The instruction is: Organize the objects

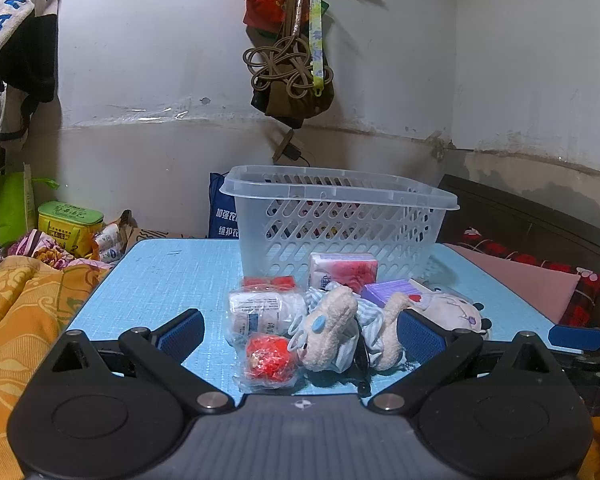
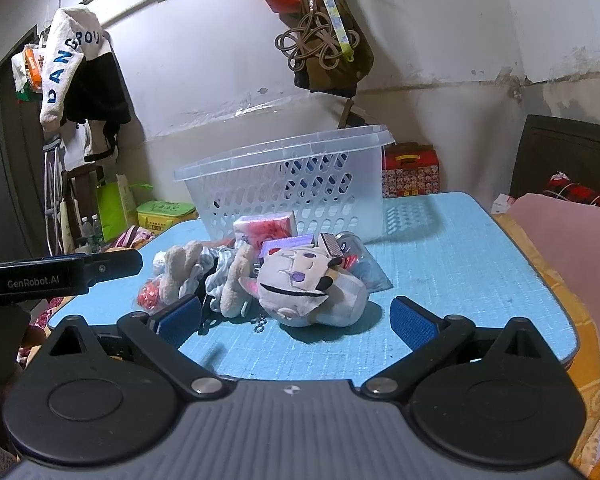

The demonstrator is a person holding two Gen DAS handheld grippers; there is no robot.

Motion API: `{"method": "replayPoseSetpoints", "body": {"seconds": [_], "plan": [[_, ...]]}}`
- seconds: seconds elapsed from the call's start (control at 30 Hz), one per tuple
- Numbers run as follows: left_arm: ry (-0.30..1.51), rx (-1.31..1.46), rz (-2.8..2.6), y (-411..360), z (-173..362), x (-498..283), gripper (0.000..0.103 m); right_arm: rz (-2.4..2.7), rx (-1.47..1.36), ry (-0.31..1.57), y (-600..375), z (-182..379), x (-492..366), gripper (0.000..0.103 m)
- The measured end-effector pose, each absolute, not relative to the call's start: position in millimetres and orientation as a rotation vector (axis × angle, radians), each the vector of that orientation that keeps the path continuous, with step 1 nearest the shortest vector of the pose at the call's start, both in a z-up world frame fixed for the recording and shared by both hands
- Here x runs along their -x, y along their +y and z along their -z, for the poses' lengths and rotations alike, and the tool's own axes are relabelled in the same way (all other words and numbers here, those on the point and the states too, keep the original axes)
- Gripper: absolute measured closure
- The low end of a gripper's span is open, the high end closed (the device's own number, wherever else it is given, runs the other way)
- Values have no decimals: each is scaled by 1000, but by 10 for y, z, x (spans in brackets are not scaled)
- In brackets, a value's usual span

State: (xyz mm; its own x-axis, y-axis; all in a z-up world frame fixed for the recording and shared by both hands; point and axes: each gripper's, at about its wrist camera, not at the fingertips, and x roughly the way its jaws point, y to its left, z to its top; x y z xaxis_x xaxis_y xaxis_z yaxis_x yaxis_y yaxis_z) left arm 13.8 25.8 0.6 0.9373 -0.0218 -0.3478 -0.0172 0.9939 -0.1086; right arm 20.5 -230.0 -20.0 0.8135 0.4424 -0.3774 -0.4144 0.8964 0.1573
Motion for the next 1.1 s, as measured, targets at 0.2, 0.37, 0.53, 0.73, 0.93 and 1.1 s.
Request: {"method": "replayPoseSetpoints", "body": {"seconds": [0.2,0.37,0.53,0.73,0.93,1.1], "plan": [[368,107,3,271,11,-214,0,-461,-74,434,-2292,241,-277,0],[373,105,10,287,-21,-341,0,-484,-93,441,-2300,259,-382,0],[373,106,18,318,-110,-503,0,-480,-94,437,-2297,225,-509,0],[349,96,29,394,-333,-742,0,-480,-132,399,-2367,130,-647,0],[217,48,-45,601,-810,-1091,0,-465,-141,394,-2435,151,-753,0],[283,49,-62,852,-1044,-1727,9,-427,-140,409,-2451,184,-791,0]]}}
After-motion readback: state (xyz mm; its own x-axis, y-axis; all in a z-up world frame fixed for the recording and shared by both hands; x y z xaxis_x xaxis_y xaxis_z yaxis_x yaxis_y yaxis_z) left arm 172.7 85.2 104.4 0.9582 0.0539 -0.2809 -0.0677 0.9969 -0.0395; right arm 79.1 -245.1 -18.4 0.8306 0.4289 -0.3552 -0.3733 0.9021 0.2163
